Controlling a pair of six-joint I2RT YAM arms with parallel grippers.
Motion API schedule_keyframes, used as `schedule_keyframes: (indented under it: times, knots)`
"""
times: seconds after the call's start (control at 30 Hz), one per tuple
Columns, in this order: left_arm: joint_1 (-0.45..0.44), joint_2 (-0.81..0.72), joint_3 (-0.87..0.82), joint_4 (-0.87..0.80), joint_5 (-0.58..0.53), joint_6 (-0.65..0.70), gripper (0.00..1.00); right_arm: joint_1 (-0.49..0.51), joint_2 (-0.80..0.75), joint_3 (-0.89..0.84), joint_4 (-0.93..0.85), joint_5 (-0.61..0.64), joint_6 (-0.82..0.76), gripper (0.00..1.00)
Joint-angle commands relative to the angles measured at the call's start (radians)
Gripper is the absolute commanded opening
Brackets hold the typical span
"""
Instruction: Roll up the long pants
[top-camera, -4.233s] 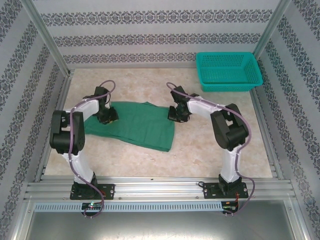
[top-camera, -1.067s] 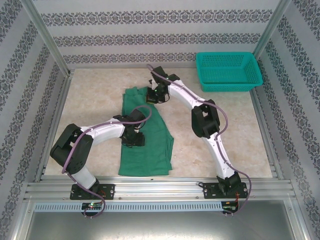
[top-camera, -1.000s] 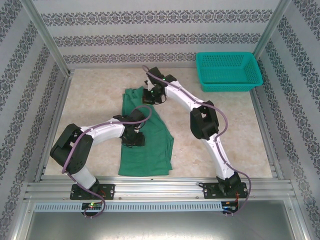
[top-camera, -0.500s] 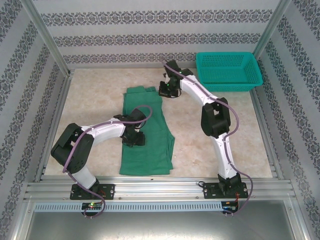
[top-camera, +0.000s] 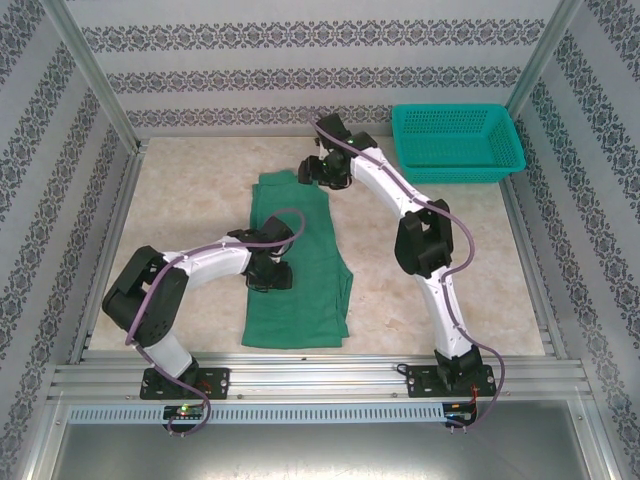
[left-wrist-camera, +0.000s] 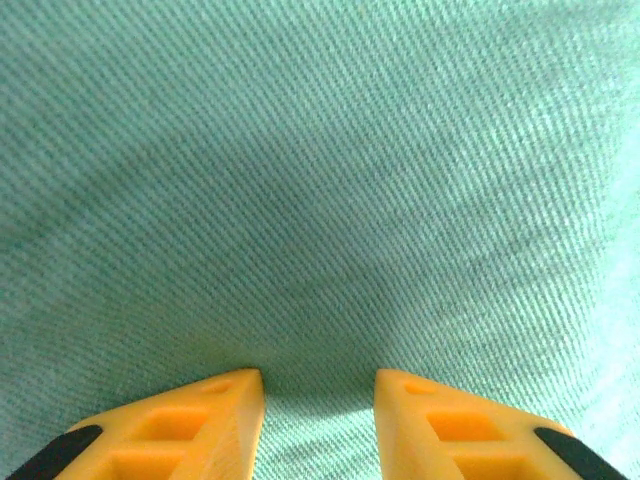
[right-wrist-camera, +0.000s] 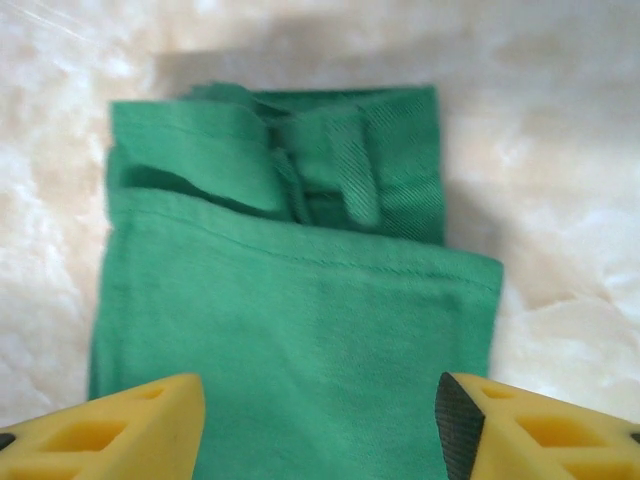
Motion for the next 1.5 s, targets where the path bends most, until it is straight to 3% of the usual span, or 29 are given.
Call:
schedule_keyframes:
  times: [0.0,0.13,0.37,0.5,0.6,0.7,0.87,0.9,0.97,1.13,1.47]
  knots:
    - [0.014,-0.097,-0.054,0.013,-0.112,-0.05,0.37,-0.005,0.092,0.15,-0.052,-0.008,-0.034,0.61]
    - [0.052,-0.226,-0.063,-0.022,-0.189,-0.07,0.39,-0.008,0.23,0.363,-0.109,-0.059,-0.046,0.51]
    - [0.089,-0.239,-0.076,-0.023,-0.144,-0.058,0.39,-0.014,0.312,0.378,-0.017,-0.121,-0.049,0.43]
    - [0.089,-0.231,-0.094,0.033,-0.064,-0.027,0.37,-0.018,0.31,0.383,-0.085,-0.113,-0.048,0.43]
    - [0.07,-0.23,-0.05,0.046,0.026,0.075,0.4,-0.013,0.148,0.149,-0.069,-0.072,-0.056,0.4]
    - [0.064,-0.131,0.068,-0.023,0.024,0.162,0.43,-0.011,-0.093,-0.216,0.041,0.008,-0.057,0.41]
    - [0.066,0.043,0.247,-0.013,0.03,0.218,0.43,-0.038,-0.417,-0.631,0.118,0.151,-0.036,0.48]
    - [0.064,0.088,0.301,-0.013,0.042,0.228,0.43,-0.041,-0.479,-0.705,0.135,0.132,-0.028,0.46]
    - [0.066,0.185,0.405,-0.006,0.066,0.237,0.43,-0.033,-0.573,-0.818,0.154,0.105,-0.01,0.3]
    - [0.071,0.502,0.728,-0.101,0.129,0.234,0.42,0.029,-0.719,-0.964,0.137,0.089,0.021,0.04]
    - [0.122,0.921,1.264,-0.29,0.224,0.229,0.41,0.102,-0.866,-1.039,0.137,0.132,0.07,0.04]
